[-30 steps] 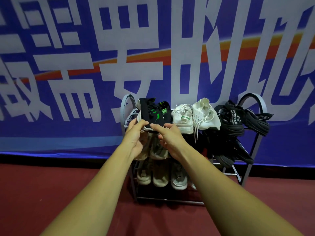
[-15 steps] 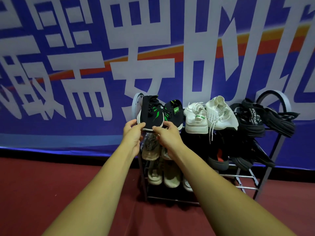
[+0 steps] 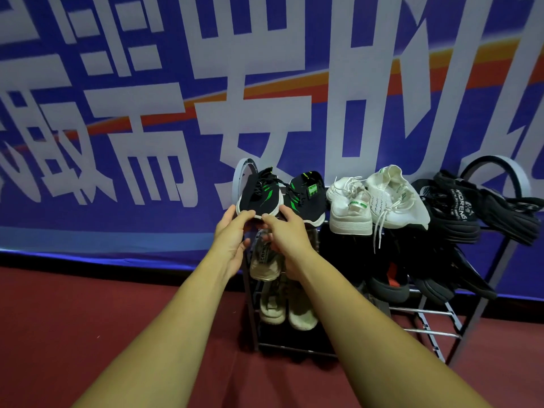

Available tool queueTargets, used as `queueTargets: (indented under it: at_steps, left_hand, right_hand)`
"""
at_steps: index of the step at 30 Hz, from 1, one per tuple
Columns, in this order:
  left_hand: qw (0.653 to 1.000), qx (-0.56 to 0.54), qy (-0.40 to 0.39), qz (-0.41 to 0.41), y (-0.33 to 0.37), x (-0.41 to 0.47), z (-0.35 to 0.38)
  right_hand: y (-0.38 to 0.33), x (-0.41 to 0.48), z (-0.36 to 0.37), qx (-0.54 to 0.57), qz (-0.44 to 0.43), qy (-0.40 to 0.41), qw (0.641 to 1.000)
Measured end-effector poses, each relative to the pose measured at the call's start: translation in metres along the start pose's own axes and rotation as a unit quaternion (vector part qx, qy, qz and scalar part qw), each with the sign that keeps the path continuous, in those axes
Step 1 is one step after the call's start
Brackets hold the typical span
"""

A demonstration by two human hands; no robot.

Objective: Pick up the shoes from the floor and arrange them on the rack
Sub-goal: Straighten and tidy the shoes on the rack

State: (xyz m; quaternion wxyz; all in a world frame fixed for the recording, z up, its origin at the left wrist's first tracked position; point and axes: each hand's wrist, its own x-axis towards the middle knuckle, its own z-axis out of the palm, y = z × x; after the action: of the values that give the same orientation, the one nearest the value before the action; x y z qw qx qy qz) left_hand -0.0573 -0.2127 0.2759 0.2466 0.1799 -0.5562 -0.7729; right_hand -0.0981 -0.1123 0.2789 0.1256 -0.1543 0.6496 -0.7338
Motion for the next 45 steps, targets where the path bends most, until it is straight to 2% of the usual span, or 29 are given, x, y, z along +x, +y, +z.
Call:
queueTargets:
  at_steps: [4, 7, 11, 14, 15, 18, 23, 30, 43, 45]
  left_hand:
    - [0.999, -0.009, 0.03, 0.005, -0.004, 0.006, 0.006]
    - [0.998, -0.009, 0.054, 0.006, -0.008, 0.008, 0.011]
    - [0.997, 0.007, 0.08, 0.018, -0.011, 0.009, 0.015]
    - [0.998, 0.018, 0.062, -0.001, -0.011, 0.004, 0.02]
    - [0.998, 0.025, 0.056, -0.008, -0.013, 0.003, 0.021]
    - [0.996, 0.048, 0.07, -0.003, -0.017, 0.005, 0.019]
    - [0.994, 0.033, 0.099, -0.022, -0.016, 0.006, 0.025]
    - [0.992, 0.061, 0.106, -0.01, -0.017, 0.005, 0.026]
    - [0.978, 0.177, 0.109, 0.03, -0.024, 0.007, 0.024]
    - [0.981, 0.168, 0.097, 0.025, -0.024, 0.007, 0.023]
  right_hand:
    - [-0.014, -0.003, -0.018, 0.029, 0.051, -0.064, 0.996]
    - [-0.015, -0.003, -0.023, 0.01, 0.071, -0.07, 0.995]
    - [-0.01, -0.002, -0.031, -0.054, 0.069, -0.049, 0.995]
    - [-0.003, 0.0, -0.037, -0.172, 0.018, 0.026, 0.985]
    - [-0.002, 0.0, -0.039, -0.177, 0.017, 0.038, 0.983]
    - [-0.003, -0.001, -0.045, -0.129, 0.019, 0.047, 0.99]
    - [-0.018, -0.001, -0.055, 0.039, 0.06, 0.05, 0.996]
    - [-0.025, -0.004, -0.057, 0.144, 0.084, 0.052, 0.985]
    - [-0.031, -0.001, -0.059, 0.203, 0.094, 0.074, 0.972]
    - [-0.029, 0.0, -0.06, 0.171, 0.107, 0.067, 0.977]
